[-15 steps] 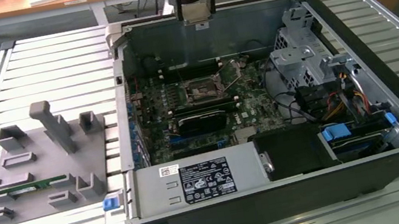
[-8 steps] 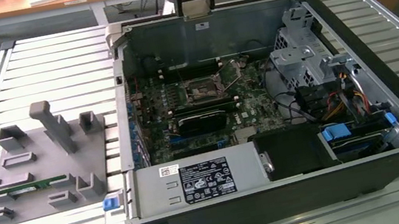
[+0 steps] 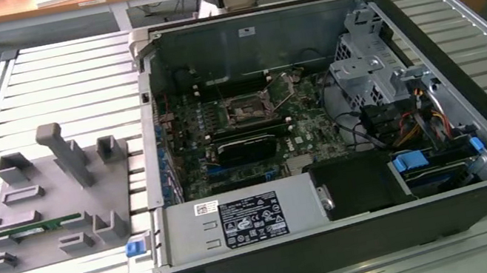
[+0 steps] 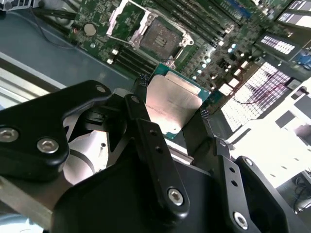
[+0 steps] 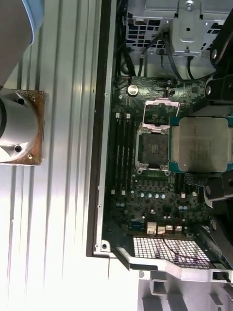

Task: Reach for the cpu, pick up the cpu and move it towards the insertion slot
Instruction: 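Pick up the cpu and move it towards the insertion slot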

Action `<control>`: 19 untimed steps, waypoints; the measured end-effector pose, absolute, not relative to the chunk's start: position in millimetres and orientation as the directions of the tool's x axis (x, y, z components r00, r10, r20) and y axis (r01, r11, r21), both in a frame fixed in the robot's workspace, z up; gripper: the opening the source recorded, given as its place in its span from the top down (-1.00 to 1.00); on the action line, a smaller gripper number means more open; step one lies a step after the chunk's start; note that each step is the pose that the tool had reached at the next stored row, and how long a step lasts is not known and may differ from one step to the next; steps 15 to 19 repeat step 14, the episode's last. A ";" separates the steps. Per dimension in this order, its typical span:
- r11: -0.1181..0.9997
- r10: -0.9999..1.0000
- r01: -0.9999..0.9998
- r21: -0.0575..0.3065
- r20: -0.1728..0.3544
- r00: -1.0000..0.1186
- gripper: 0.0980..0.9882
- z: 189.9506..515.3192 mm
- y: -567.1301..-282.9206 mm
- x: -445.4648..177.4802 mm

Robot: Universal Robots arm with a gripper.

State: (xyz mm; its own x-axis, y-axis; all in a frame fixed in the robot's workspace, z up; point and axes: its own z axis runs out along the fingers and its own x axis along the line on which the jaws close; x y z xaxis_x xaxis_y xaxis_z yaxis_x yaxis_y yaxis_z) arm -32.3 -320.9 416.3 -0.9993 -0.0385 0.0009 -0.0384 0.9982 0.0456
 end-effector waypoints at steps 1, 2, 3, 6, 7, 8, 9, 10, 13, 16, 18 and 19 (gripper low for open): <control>0.998 -0.038 -0.038 0.046 0.001 -0.999 0.00 415.8 -317.9 -30.2; 0.998 -0.038 -0.038 0.046 0.001 -0.999 0.00 415.3 -314.9 -28.0; 0.998 -0.038 -0.038 0.045 0.001 -0.999 0.00 414.9 -311.6 -25.7; 0.998 -0.038 -0.038 0.046 0.001 -0.999 0.00 413.6 -307.5 -21.2; 0.998 -0.038 -0.038 0.045 0.001 -0.999 0.00 413.6 -307.5 -21.1; 0.998 -0.038 -0.038 0.045 0.001 -0.999 0.00 413.6 -307.5 -21.1; 0.998 -0.038 -0.038 0.046 0.001 -0.999 0.00 413.6 -307.5 -21.0; 0.998 -0.038 -0.038 0.046 0.001 -0.999 0.00 413.5 -307.5 -20.9; 0.998 -0.038 -0.038 0.046 0.001 -0.999 0.00 413.5 -307.5 -20.4; 0.998 -0.038 -0.038 0.046 0.001 -0.999 0.00 413.5 -307.5 -20.3; 0.998 -0.038 -0.038 0.046 0.001 -0.999 0.00 413.5 -307.5 -20.3; 0.998 -0.038 -0.038 0.046 0.001 -0.999 0.00 413.5 -307.5 -20.3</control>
